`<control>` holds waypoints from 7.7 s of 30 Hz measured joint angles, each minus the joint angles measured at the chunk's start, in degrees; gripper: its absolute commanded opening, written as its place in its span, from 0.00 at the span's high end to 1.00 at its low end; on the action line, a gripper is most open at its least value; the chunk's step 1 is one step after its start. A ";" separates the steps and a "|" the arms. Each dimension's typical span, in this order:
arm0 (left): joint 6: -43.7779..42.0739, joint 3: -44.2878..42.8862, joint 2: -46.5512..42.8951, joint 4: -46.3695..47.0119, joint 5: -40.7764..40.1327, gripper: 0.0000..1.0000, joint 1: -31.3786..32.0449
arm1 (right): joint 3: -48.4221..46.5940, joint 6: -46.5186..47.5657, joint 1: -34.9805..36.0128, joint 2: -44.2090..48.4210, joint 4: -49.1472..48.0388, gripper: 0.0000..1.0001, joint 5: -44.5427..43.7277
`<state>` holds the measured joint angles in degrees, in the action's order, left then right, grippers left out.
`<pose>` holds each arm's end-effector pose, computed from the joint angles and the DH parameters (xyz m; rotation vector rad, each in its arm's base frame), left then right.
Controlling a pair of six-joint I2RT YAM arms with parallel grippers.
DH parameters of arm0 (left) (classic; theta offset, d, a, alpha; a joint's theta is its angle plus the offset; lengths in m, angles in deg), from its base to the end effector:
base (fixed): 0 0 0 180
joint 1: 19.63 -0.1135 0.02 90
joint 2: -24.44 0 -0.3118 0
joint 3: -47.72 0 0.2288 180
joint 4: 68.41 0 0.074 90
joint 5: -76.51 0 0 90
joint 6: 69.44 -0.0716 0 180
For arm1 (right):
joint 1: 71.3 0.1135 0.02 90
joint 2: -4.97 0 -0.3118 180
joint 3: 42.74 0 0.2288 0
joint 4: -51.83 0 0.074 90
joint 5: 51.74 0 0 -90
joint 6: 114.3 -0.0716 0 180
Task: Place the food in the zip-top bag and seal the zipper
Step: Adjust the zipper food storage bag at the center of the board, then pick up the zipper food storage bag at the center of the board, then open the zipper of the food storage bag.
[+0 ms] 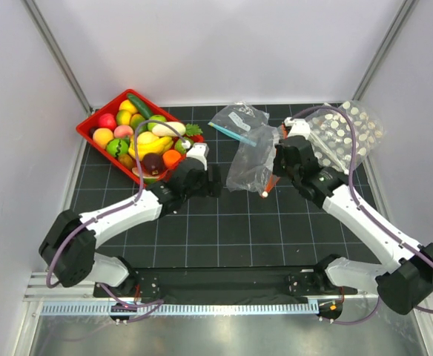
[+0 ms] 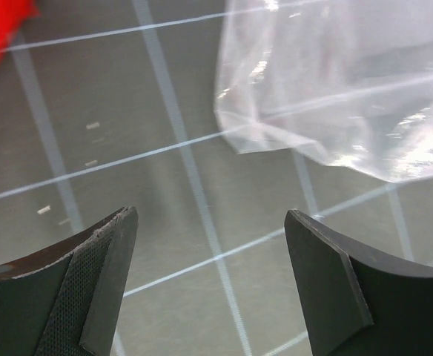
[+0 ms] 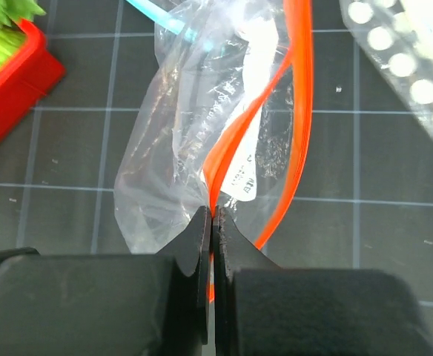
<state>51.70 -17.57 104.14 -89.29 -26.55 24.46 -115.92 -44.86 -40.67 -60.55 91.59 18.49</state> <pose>0.2290 -0.1993 0.2803 0.1191 2.2091 -0.4971 0.2165 0.1001 0.3526 0.0173 2.0990 0.1709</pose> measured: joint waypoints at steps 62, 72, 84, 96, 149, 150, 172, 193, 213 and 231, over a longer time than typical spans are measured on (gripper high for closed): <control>5.55 4.55 12.28 15.45 25.11 0.08 -10.25 | -30.38 0.81 25.88 -25.57 27.28 0.40 -17.51; 6.12 8.98 5.57 15.65 20.20 0.09 -10.25 | -29.97 0.57 23.04 -25.77 23.74 0.47 -17.70; 6.40 16.96 -11.37 16.72 7.43 0.10 -10.25 | -39.08 1.09 14.56 -43.56 20.48 0.42 -16.02; 7.48 21.38 -22.84 16.35 -1.09 0.10 -10.25 | -47.84 2.51 12.96 -56.92 21.75 0.41 -19.80; 7.23 16.46 -3.26 21.81 18.36 0.50 -9.99 | -5.88 -0.13 27.82 -20.83 -1.88 0.98 -16.31; 7.58 16.46 -3.06 21.97 18.73 0.57 -9.99 | -5.73 -0.26 27.93 -20.41 -2.32 0.98 -16.28; 5.44 15.58 -3.48 23.69 21.49 1.00 -7.04 | -6.21 1.84 32.26 -16.65 1.73 0.41 -18.75; 5.25 15.58 -3.96 23.71 21.05 1.00 -7.04 | -13.09 0.02 39.39 -25.92 6.49 0.52 -32.11; 5.29 15.58 -4.57 23.85 20.83 1.00 -7.04 | -12.57 -3.13 39.39 -30.95 5.03 0.68 -37.77; 5.27 14.64 -3.43 23.15 20.61 1.00 -7.04 | -11.76 -2.27 34.97 -23.74 7.30 0.72 -37.75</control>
<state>56.97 -2.93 100.71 -66.14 -5.94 17.43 -127.68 -47.13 -5.70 -84.29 98.89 -19.25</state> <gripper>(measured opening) 0.017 0.276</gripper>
